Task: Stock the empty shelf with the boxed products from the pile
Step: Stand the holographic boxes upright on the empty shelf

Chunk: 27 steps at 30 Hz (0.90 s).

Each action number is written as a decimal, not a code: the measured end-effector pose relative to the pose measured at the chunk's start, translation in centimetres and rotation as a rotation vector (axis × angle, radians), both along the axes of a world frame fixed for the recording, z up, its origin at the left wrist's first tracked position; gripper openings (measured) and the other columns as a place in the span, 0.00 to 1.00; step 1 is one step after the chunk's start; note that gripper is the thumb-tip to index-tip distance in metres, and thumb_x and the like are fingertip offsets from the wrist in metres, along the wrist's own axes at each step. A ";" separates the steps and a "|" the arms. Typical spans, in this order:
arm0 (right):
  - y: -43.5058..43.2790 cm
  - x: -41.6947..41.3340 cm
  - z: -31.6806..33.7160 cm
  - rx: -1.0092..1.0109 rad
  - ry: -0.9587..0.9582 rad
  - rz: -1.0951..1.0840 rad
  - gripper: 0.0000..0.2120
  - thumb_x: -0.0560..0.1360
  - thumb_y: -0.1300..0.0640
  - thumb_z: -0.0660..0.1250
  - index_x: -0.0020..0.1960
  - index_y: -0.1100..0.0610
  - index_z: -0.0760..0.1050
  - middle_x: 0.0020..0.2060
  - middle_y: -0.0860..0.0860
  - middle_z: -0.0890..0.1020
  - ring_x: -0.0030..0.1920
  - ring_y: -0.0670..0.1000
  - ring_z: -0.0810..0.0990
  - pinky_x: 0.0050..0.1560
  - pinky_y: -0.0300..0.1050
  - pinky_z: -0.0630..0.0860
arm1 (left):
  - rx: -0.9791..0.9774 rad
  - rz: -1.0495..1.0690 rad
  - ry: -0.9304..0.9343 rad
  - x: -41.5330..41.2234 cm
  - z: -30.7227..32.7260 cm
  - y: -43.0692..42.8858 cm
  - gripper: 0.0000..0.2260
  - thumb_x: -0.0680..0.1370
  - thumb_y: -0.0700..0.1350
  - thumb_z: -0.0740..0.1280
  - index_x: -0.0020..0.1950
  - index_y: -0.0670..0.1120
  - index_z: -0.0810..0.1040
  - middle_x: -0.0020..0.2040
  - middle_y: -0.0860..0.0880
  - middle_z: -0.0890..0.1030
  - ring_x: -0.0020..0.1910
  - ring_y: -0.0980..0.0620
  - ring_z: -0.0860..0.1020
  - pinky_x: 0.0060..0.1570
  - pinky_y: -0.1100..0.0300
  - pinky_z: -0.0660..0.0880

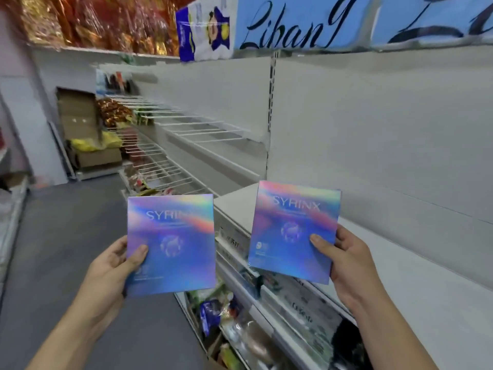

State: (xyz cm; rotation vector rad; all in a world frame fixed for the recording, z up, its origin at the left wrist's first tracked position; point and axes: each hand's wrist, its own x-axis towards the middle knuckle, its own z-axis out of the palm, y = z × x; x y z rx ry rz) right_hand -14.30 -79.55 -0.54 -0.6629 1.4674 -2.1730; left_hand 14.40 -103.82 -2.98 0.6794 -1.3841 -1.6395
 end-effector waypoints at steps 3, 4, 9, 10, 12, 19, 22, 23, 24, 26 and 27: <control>-2.3 -1.9 -0.1 0.017 0.028 -0.095 0.16 0.72 0.66 0.72 0.59 0.59 0.80 0.53 0.55 0.87 0.49 0.54 0.87 0.45 0.46 0.83 | 0.016 -0.099 0.005 -4.3 -0.6 -5.4 0.14 0.79 0.35 0.64 0.64 0.41 0.78 0.55 0.44 0.86 0.45 0.52 0.86 0.43 0.57 0.84; -3.0 -2.5 -0.1 0.026 0.034 -0.131 0.16 0.73 0.67 0.71 0.60 0.59 0.80 0.53 0.54 0.87 0.50 0.54 0.87 0.45 0.45 0.84 | 0.019 -0.141 0.012 -5.9 -0.9 -7.4 0.15 0.79 0.35 0.64 0.65 0.41 0.78 0.56 0.44 0.86 0.45 0.51 0.86 0.44 0.56 0.84; -6.7 -4.6 -0.6 0.025 0.054 -0.384 0.16 0.75 0.69 0.70 0.62 0.59 0.80 0.54 0.54 0.87 0.50 0.54 0.87 0.48 0.48 0.84 | 0.006 -0.369 0.037 -14.1 -1.4 -16.7 0.18 0.76 0.38 0.66 0.66 0.42 0.78 0.56 0.42 0.86 0.45 0.50 0.86 0.44 0.54 0.84; -7.4 -4.7 -0.8 0.031 0.038 -0.442 0.17 0.75 0.68 0.70 0.62 0.59 0.80 0.54 0.55 0.87 0.51 0.55 0.87 0.48 0.49 0.84 | 0.011 -0.401 0.033 -15.6 -1.4 -18.5 0.17 0.77 0.37 0.66 0.66 0.41 0.78 0.57 0.41 0.85 0.44 0.51 0.86 0.43 0.54 0.84; -8.7 -5.0 -1.0 0.043 0.011 -0.522 0.17 0.75 0.68 0.70 0.63 0.58 0.80 0.55 0.55 0.86 0.53 0.56 0.86 0.51 0.51 0.84 | 0.040 -0.472 0.028 -18.6 -1.6 -21.5 0.16 0.79 0.35 0.64 0.67 0.40 0.77 0.59 0.39 0.84 0.44 0.51 0.86 0.45 0.54 0.83; -9.7 -5.9 -1.3 0.068 -0.010 -0.710 0.16 0.76 0.67 0.69 0.63 0.59 0.79 0.55 0.56 0.86 0.53 0.57 0.86 0.45 0.46 0.83 | 0.078 -0.680 0.024 -28.3 -1.2 -24.0 0.14 0.81 0.33 0.61 0.55 0.46 0.84 0.47 0.51 0.88 0.39 0.58 0.85 0.39 0.65 0.82; -9.1 -6.9 -1.6 0.063 -0.019 -0.774 0.16 0.76 0.67 0.70 0.63 0.59 0.79 0.55 0.56 0.86 0.54 0.58 0.86 0.47 0.48 0.84 | 0.104 -0.762 0.012 -32.0 -1.5 -24.0 0.16 0.81 0.32 0.60 0.58 0.46 0.83 0.44 0.50 0.88 0.39 0.58 0.85 0.40 0.65 0.82; -8.8 -7.5 -1.5 0.075 -0.007 -0.782 0.16 0.75 0.66 0.70 0.63 0.60 0.79 0.55 0.57 0.86 0.53 0.58 0.86 0.47 0.49 0.84 | 0.106 -0.788 0.010 -33.0 -1.5 -24.0 0.13 0.81 0.32 0.60 0.60 0.42 0.79 0.47 0.48 0.87 0.41 0.56 0.86 0.41 0.63 0.83; -8.5 -8.2 -1.4 0.089 0.003 -0.786 0.17 0.74 0.65 0.71 0.62 0.60 0.79 0.55 0.57 0.86 0.53 0.58 0.86 0.47 0.50 0.84 | 0.107 -0.804 0.008 -34.0 -1.7 -23.9 0.11 0.81 0.33 0.61 0.60 0.41 0.77 0.49 0.46 0.87 0.42 0.55 0.86 0.42 0.62 0.83; -8.0 -9.6 -1.1 0.096 0.027 -0.790 0.21 0.68 0.60 0.75 0.61 0.59 0.79 0.54 0.56 0.87 0.53 0.58 0.86 0.50 0.52 0.84 | 0.099 -0.824 0.010 -35.8 -1.9 -23.7 0.10 0.81 0.32 0.60 0.57 0.43 0.76 0.49 0.46 0.87 0.42 0.54 0.86 0.43 0.61 0.83; -7.9 -10.3 -1.0 0.096 0.031 -0.795 0.25 0.64 0.56 0.76 0.61 0.59 0.79 0.54 0.56 0.87 0.53 0.58 0.86 0.52 0.54 0.84 | 0.096 -0.830 0.008 -36.7 -1.9 -23.4 0.10 0.81 0.32 0.61 0.57 0.43 0.77 0.50 0.46 0.87 0.43 0.54 0.86 0.43 0.61 0.83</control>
